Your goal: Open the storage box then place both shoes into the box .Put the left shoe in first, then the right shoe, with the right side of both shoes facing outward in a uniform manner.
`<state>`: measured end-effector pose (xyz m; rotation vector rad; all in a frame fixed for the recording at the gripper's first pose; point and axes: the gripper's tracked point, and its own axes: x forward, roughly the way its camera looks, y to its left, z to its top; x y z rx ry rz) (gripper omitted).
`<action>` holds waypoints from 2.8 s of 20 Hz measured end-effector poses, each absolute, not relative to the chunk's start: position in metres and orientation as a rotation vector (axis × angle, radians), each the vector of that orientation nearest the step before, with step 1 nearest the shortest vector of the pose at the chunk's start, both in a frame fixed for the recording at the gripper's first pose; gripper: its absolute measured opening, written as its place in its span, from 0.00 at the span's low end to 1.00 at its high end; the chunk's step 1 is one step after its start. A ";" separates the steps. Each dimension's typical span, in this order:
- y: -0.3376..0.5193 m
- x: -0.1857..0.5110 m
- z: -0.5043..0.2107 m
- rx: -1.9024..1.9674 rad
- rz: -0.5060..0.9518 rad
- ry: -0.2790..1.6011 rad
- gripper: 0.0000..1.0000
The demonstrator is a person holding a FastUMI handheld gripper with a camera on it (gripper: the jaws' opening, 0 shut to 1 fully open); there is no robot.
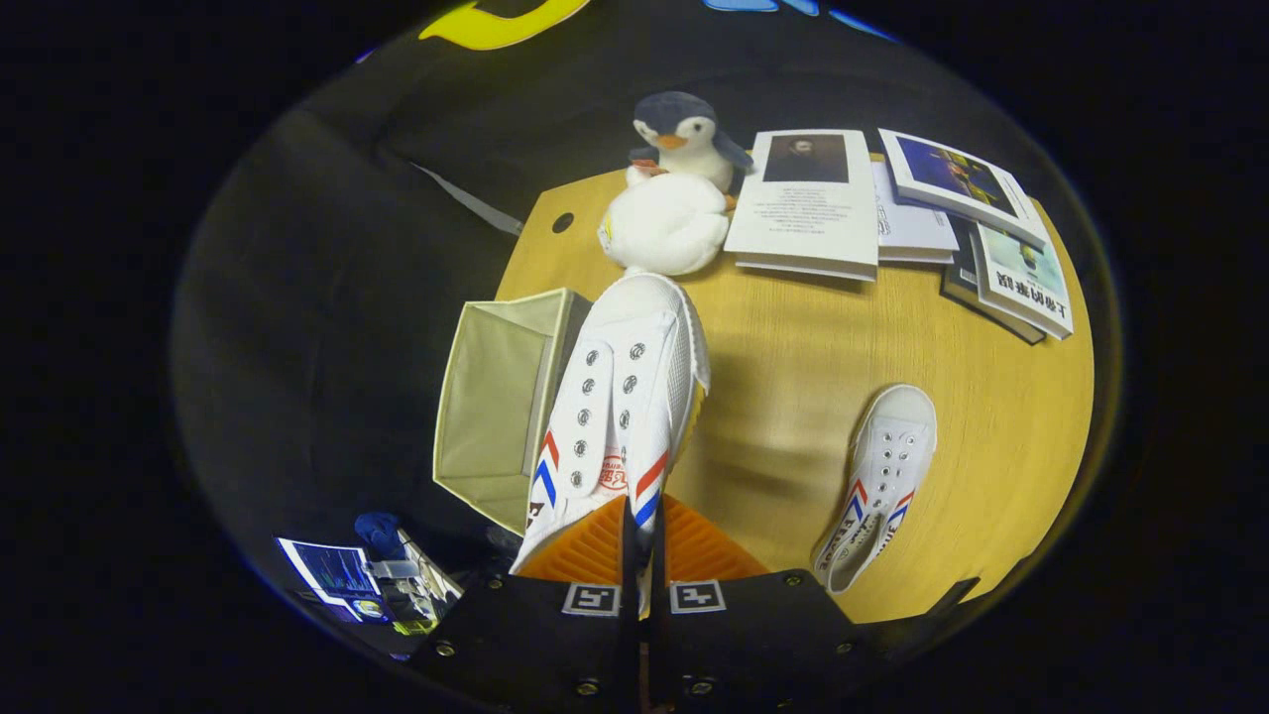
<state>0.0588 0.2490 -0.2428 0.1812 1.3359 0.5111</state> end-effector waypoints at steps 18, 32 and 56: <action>0.419 0.055 -0.267 -0.059 0.702 1.375 0.04; 0.441 0.062 -0.290 -0.152 0.720 1.344 0.97; 0.210 0.065 -0.226 0.052 0.454 1.212 0.97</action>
